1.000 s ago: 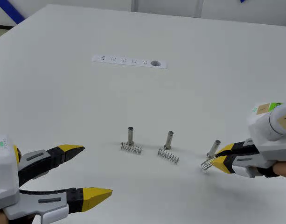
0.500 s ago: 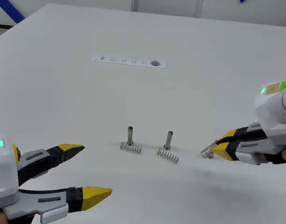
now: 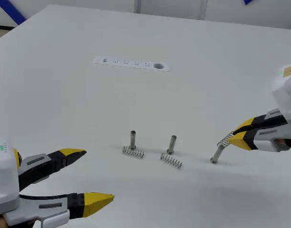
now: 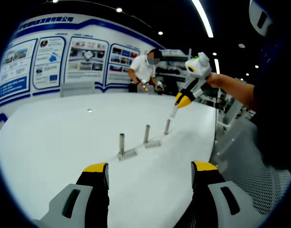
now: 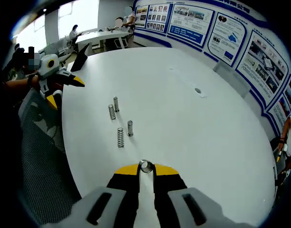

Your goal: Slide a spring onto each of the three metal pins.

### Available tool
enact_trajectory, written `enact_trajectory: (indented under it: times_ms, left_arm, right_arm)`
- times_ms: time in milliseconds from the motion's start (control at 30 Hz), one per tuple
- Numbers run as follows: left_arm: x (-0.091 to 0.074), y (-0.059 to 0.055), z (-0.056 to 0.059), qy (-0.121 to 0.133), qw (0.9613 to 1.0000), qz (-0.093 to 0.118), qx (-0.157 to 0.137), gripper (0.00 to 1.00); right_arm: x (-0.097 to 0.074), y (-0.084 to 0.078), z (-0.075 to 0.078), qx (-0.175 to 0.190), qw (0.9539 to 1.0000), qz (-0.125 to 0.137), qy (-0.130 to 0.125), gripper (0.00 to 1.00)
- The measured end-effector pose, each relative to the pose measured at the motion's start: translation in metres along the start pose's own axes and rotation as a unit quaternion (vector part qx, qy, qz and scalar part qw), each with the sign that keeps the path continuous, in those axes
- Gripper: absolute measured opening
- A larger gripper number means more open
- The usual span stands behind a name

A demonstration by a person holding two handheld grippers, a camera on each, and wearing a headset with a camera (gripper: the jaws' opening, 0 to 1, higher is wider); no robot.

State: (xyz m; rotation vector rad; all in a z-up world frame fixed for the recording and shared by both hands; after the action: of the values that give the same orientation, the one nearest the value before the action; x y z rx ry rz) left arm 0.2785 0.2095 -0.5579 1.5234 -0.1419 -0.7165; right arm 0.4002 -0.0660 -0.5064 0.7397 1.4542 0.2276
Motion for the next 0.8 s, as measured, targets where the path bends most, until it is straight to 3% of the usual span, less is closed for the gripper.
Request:
enact_trajectory:
  times_ms: [300,800]
  left_arm:
    - [0.000,0.000,0.000,0.002,1.0000,-0.002,0.001,0.72]
    - [0.000,-0.002,-0.002,0.005,1.0000,-0.001,-0.003,0.72]
  right_arm:
    - [0.005,-0.008,0.013,0.003,0.9995,-0.032,0.004,0.11]
    - [0.013,-0.006,0.018,-0.001,0.9987,-0.048,0.019,0.11]
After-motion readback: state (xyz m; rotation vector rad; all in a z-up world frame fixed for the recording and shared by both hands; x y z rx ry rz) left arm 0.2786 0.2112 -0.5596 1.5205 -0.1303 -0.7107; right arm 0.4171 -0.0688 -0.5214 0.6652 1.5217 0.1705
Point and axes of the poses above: the centre of the closed fingertips' face, and the gripper's own axes: x roughly forward along the fingers, z roughly to its right, y roughly out of its top, the point moved 5 cm from there along -x, roughly backward along the fingers, and after that the axes turned 14 degrees about y, right-handed, at the moved point
